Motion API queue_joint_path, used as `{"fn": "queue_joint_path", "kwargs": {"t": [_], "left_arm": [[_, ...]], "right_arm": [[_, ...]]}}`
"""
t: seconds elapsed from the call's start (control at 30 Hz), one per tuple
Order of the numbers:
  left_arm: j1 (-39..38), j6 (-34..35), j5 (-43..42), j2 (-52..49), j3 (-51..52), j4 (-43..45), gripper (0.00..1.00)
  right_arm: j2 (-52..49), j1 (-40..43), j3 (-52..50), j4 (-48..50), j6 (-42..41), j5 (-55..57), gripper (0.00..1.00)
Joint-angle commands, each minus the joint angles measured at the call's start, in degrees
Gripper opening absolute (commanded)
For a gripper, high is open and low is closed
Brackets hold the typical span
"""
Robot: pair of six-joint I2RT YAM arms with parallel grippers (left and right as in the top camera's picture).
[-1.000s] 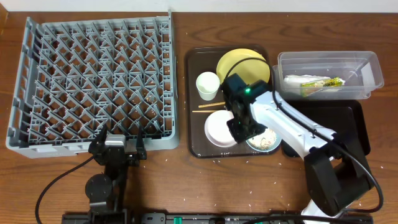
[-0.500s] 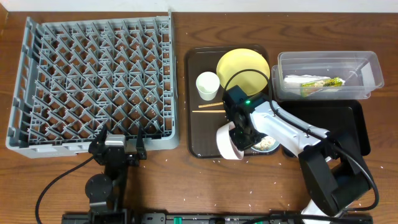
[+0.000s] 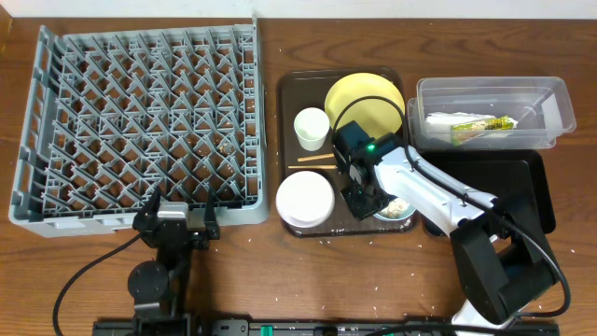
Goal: Sort waste into correct bins and load items into the dishwasher
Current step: 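Grasp the rim of the blue rice bowl with the right gripper, then tip the blue bowl over the black tray to dump the rice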
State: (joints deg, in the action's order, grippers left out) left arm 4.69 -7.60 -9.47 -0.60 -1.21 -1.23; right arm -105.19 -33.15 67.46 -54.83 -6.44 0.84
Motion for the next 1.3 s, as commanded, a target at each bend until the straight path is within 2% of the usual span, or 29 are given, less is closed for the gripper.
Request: {"fn": "queue_joint_path", "kwargs": {"t": [0.0,0.37,0.53,0.63,0.87,1.1,1.27], "left_arm": [[-0.26,-0.74,-0.55,0.31,0.98,-1.88,0.92],[-0.26,-0.74,-0.55,0.31,0.98,-1.88,0.93],[-0.26,-0.74,-0.55,0.31,0.98,-1.88,0.92],[-0.26,-0.74,-0.55,0.31,0.98,-1.88,0.92],[-0.26,-0.74,-0.52,0.31,0.98,-1.88,0.92],[-0.26,-0.74,-0.55,0.31,0.98,-1.88,0.92],[-0.26,-0.74,-0.55,0.31,0.98,-1.88,0.92]], "right_arm": [[0.07,-0.48,0.94,-0.42,-0.17,0.85,0.01],[1.95,-0.46,2.01,-2.93,-0.98,0.7,0.01],[8.66,0.09,3.54,-4.5,0.35,0.13,0.01],[15.93,2.34,3.56,-6.16,1.4,-1.36,0.01],[28.13,16.9,2.82,-7.63,9.33,-11.96,0.01],[29.86,34.73,-2.05,-4.76,18.58,-32.15,0.01],[29.86,44.0,-8.52,-0.52,21.42,-43.19,0.01]]}}
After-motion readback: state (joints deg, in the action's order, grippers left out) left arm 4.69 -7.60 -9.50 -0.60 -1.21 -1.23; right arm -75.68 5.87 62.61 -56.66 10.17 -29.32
